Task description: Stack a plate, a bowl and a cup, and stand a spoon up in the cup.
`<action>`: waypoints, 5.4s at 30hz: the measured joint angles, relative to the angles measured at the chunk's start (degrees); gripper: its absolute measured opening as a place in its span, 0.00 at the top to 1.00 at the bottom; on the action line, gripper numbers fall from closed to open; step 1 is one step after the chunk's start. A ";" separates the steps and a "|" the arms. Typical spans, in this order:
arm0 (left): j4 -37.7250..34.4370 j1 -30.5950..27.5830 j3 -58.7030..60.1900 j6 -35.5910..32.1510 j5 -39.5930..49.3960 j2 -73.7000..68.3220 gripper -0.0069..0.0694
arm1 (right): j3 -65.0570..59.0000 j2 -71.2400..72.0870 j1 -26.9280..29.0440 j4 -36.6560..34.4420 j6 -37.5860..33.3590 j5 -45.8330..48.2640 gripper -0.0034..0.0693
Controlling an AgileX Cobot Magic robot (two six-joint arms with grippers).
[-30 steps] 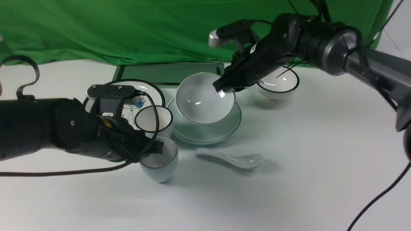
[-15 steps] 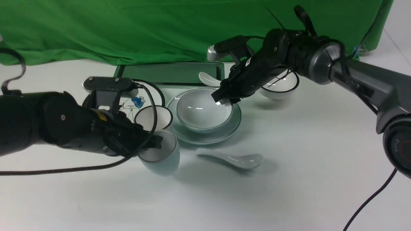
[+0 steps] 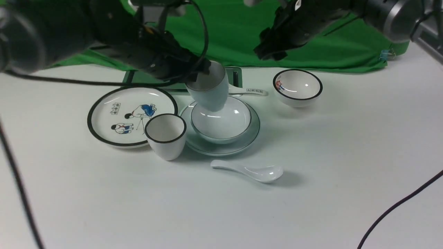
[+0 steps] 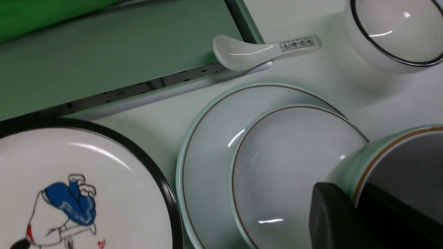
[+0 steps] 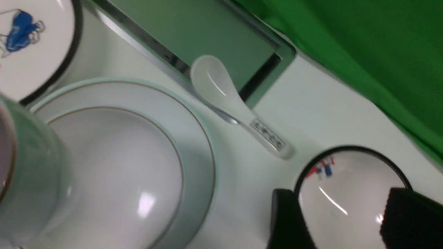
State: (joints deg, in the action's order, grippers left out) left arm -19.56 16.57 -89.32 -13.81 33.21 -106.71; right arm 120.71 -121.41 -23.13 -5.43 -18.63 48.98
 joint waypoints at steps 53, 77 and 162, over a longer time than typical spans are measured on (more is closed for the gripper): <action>18.94 1.23 33.38 6.98 19.48 54.40 0.95 | -23.99 -3.95 -11.27 -9.93 -21.53 -1.47 0.47; 31.01 1.17 47.66 16.62 0.26 61.61 0.95 | -23.35 7.96 -11.75 -14.97 -13.13 -42.41 0.69; 27.11 1.17 77.23 17.78 -22.86 100.77 0.95 | -121.19 118.92 7.70 2.91 15.40 -46.81 0.93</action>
State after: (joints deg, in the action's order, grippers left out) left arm 7.55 17.74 -12.09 3.98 10.34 -5.94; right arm -0.48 -2.49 -15.43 -2.52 -3.24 2.16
